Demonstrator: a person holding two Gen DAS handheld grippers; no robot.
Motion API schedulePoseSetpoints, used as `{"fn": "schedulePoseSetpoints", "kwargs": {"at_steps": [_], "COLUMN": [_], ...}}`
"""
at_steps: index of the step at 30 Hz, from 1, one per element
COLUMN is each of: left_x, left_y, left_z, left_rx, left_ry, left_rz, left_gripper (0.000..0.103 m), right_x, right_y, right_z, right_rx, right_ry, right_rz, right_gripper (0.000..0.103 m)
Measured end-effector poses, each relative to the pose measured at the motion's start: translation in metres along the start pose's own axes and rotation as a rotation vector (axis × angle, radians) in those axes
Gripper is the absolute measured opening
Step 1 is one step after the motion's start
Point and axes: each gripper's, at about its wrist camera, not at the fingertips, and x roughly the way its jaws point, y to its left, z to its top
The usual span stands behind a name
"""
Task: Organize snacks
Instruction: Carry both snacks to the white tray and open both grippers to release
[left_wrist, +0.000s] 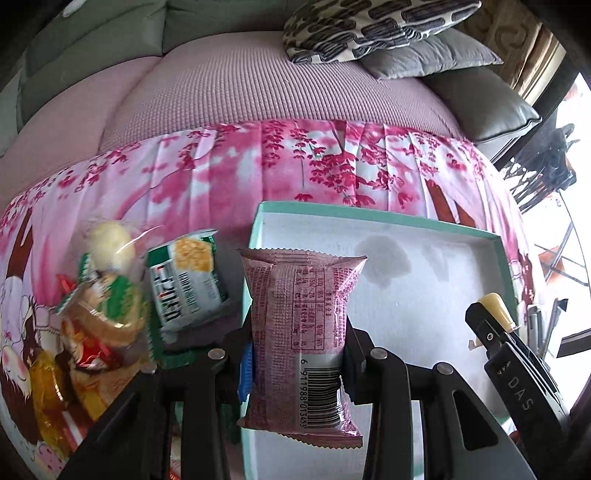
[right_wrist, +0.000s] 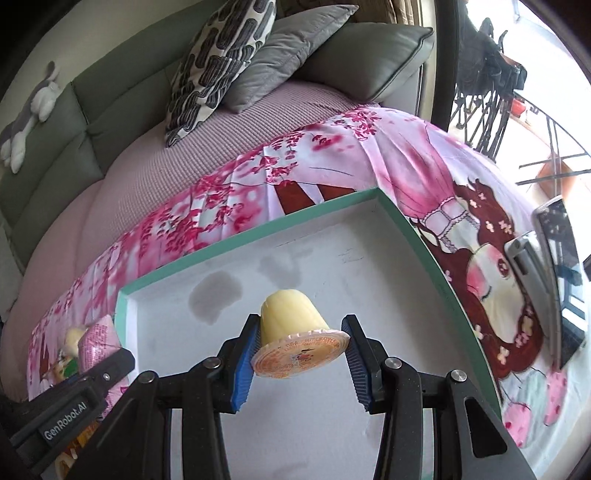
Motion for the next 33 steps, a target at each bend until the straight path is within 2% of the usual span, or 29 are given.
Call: {"fn": "schedulePoseSetpoints", "kwargs": {"at_steps": [11,13,14,16,22,24,25,26,27,30,33], "left_x": [0.029,0.031,0.031,0.026,0.01,0.005,0.004,0.0,-0.003,-0.015,-0.021], "left_y": [-0.014,-0.014,-0.013,-0.011,-0.005,-0.001,-0.001,-0.001,0.0,0.002,0.008], "left_z": [0.005,0.006,0.006,0.003,-0.004,-0.009,-0.01,-0.012,-0.014,-0.015,-0.016], "left_rx": [0.028,0.018,0.011,-0.003,-0.015,-0.027,-0.029,-0.031,-0.03,-0.039,-0.049], "left_ry": [0.031,0.038,0.044,0.035,0.01,0.008,0.007,0.005,-0.001,-0.034,-0.054], "left_rz": [0.028,0.03,0.029,0.012,0.0,-0.021,-0.022,-0.015,-0.005,-0.005,0.019], "left_gripper": [0.04,0.051,0.063,0.065,0.07,0.07,0.071,0.076,0.08,0.08,0.082], "right_x": [0.023,0.021,0.02,0.015,0.003,0.0,-0.001,-0.002,-0.003,-0.005,-0.007], "right_y": [-0.013,-0.013,-0.013,-0.012,-0.011,-0.01,-0.01,-0.01,-0.009,-0.006,-0.005], "right_z": [-0.004,-0.003,-0.003,-0.002,-0.002,-0.002,-0.002,-0.002,-0.002,-0.003,-0.003], "right_rx": [0.021,0.014,0.015,0.006,-0.022,-0.03,-0.034,-0.038,-0.045,-0.063,-0.07], "right_ry": [0.05,0.066,0.068,0.07,0.079,0.076,0.074,0.074,0.074,0.068,0.059], "right_rz": [-0.034,-0.038,-0.043,-0.05,-0.061,-0.062,-0.062,-0.06,-0.054,-0.041,-0.037], "right_gripper": [0.048,0.049,0.049,0.05,0.064,0.071,0.078,0.084,0.085,0.087,0.098]}}
